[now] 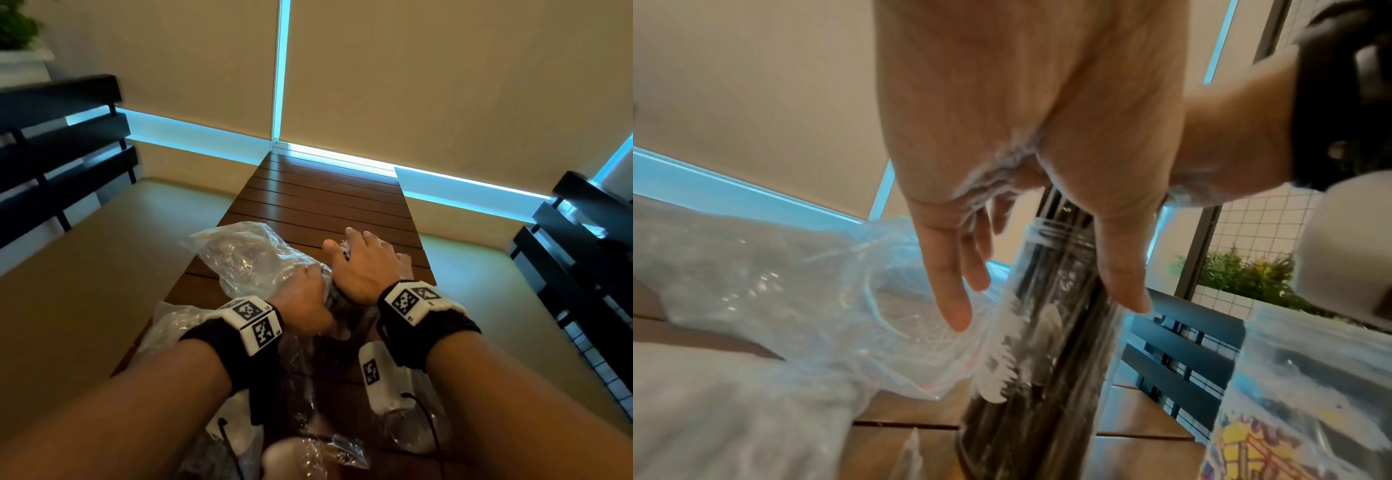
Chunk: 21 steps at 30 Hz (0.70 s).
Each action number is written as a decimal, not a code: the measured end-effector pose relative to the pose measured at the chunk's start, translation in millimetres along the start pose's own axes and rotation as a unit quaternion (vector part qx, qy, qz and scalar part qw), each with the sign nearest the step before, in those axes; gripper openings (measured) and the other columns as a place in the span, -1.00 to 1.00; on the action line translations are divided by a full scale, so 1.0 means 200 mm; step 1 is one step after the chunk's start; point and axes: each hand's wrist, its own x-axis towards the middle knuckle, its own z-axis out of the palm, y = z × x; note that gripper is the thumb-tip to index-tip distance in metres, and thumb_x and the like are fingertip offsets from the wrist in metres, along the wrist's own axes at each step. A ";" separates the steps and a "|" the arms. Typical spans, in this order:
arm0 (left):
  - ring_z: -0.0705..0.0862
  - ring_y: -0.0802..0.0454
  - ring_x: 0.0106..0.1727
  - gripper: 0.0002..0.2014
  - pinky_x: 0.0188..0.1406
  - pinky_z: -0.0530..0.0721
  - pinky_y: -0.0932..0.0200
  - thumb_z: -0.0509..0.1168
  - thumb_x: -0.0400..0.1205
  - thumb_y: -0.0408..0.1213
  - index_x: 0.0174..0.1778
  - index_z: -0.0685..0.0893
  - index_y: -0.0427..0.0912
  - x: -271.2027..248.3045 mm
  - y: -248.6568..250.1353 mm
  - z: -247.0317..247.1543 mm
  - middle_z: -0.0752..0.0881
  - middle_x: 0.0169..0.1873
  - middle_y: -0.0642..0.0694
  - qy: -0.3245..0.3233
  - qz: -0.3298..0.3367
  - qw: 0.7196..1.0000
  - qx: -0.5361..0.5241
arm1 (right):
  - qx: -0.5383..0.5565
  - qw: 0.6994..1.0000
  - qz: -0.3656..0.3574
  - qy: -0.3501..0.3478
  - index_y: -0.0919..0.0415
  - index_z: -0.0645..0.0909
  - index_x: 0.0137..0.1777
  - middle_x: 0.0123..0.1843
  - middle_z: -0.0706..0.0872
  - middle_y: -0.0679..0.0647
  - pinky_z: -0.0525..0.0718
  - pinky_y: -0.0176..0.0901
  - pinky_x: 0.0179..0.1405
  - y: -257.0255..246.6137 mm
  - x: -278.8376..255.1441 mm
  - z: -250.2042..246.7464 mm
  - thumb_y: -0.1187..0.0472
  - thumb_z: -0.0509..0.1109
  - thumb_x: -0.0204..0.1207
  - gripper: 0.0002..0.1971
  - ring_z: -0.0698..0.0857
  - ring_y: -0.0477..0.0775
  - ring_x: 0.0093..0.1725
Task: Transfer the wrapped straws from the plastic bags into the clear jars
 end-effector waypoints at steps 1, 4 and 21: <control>0.57 -0.03 0.34 -0.02 0.28 0.67 -0.01 0.58 0.13 0.28 0.43 0.48 -0.08 -0.03 -0.02 -0.03 0.57 0.30 0.00 -0.013 -0.006 1.000 0.011 | 0.000 1.000 0.005 0.001 -0.09 0.15 0.69 0.72 0.17 0.12 0.06 0.40 0.58 -0.01 -0.01 -0.03 -0.47 -0.19 0.55 -0.22 0.14 0.22 0.69; 0.60 0.02 0.27 -0.33 0.26 0.60 0.13 0.57 0.44 0.05 0.41 0.56 -0.13 -0.13 -0.07 -0.14 0.62 0.25 0.00 -0.012 -0.021 0.999 0.028 | -0.011 0.993 -0.005 0.121 -0.15 0.17 0.67 0.72 0.16 0.15 -0.03 0.42 0.59 -0.08 -0.05 -0.10 -0.53 -0.21 0.51 -0.19 0.06 0.25 0.70; 0.66 -0.14 0.28 -0.32 0.20 0.62 0.11 0.46 0.55 0.10 0.43 0.56 -0.33 -0.57 -0.72 -0.23 0.65 0.37 -0.24 0.026 -0.371 0.920 -0.121 | 0.051 0.957 -0.212 -0.191 0.01 0.43 0.27 0.25 0.42 0.03 0.63 0.03 0.18 -0.41 -0.40 0.61 -0.10 0.47 0.44 -0.53 0.55 0.14 0.22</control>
